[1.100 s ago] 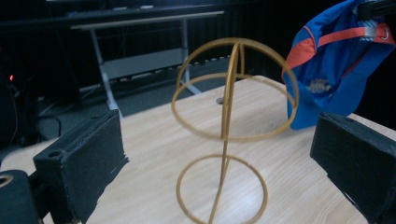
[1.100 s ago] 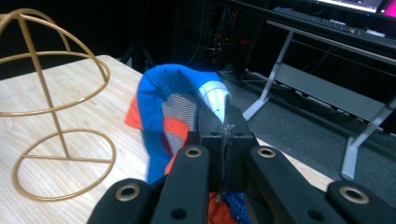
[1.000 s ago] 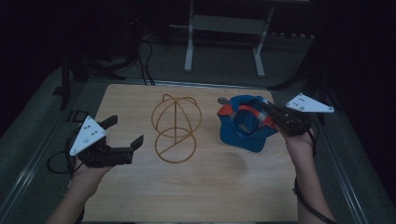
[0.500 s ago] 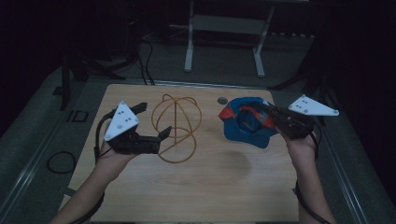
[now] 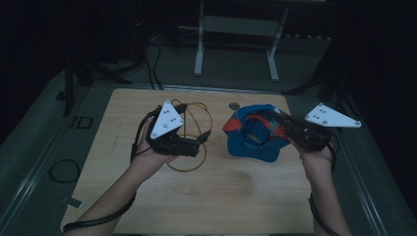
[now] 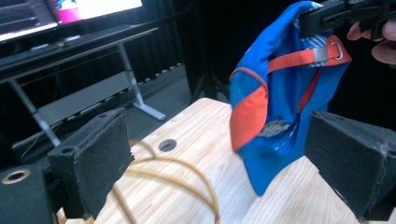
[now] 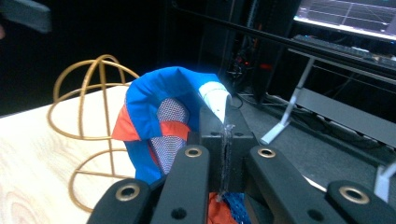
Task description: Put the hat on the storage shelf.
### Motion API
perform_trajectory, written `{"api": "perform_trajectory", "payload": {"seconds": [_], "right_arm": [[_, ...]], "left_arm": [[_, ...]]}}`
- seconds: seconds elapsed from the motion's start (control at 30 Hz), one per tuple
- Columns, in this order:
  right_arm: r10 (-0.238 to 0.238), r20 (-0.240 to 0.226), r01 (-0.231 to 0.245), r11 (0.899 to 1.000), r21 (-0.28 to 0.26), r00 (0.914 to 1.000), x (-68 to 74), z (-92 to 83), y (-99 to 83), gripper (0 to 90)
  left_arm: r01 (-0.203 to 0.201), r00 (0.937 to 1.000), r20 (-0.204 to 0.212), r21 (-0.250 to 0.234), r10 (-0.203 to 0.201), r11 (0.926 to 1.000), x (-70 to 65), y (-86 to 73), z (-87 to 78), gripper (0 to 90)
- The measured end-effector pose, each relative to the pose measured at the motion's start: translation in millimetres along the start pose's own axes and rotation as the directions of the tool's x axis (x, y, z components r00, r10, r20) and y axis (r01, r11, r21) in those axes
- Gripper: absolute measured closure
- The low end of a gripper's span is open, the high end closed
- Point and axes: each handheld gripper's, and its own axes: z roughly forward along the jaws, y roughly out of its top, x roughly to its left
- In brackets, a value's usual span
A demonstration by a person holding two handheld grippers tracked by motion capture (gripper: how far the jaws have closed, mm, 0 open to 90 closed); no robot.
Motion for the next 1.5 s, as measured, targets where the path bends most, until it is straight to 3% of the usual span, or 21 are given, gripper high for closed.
{"api": "perform_trajectory", "payload": {"seconds": [0.37, 0.5, 0.57, 0.8, 0.93, 1.33, 1.5], "right_arm": [[-0.019, -0.036, 0.019, 1.0, -0.012, 0.9992, 13.5, -2.5, 3.3, 89.1], [-0.026, -0.041, 0.025, 1.0, -0.015, 0.9988, 16.2, -4.1, 3.8, 89.1], [-0.025, -0.05, 0.024, 1.0, -0.019, 0.9985, 17.9, -4.6, 3.8, 89.0], [-0.032, -0.065, 0.03, 0.999, -0.024, 0.9974, 23.0, -7.1, 1.9, 89.0], [-0.036, -0.072, 0.034, 0.999, -0.027, 0.9967, 26.2, -9.7, 1.3, 89.0], [-0.048, -0.106, 0.047, 0.999, -0.01, 0.9932, 38.3, -12.1, -7.3, 89.0], [-0.049, -0.11, 0.048, 0.999, -0.006, 0.9928, 43.8, -11.0, -10.0, 89.0]], "left_arm": [[-0.031, 0.9973, 0.066, 0.007, 0.031, 0.9995, -17.6, 14.3, 29.0, 14.8], [-0.037, 0.9954, 0.09, 0.031, 0.034, 0.9988, -22.7, 16.6, 41.4, 17.7], [-0.059, 0.9937, 0.097, 0.035, 0.055, 0.9977, -26.1, 17.9, 46.6, 20.6], [-0.08, 0.9913, 0.108, 0.041, 0.075, 0.9959, -35.9, 19.9, 56.2, 31.4], [-0.078, 0.9898, 0.124, 0.053, 0.071, 0.9955, -40.1, 20.6, 63.3, 34.5], [-0.063, 0.9861, 0.158, 0.065, 0.052, 0.9959, -45.7, 23.2, 77.7, 60.1], [-0.061, 0.991, 0.125, 0.099, 0.048, 0.9932, -48.6, 21.7, 84.1, 73.1]]}}
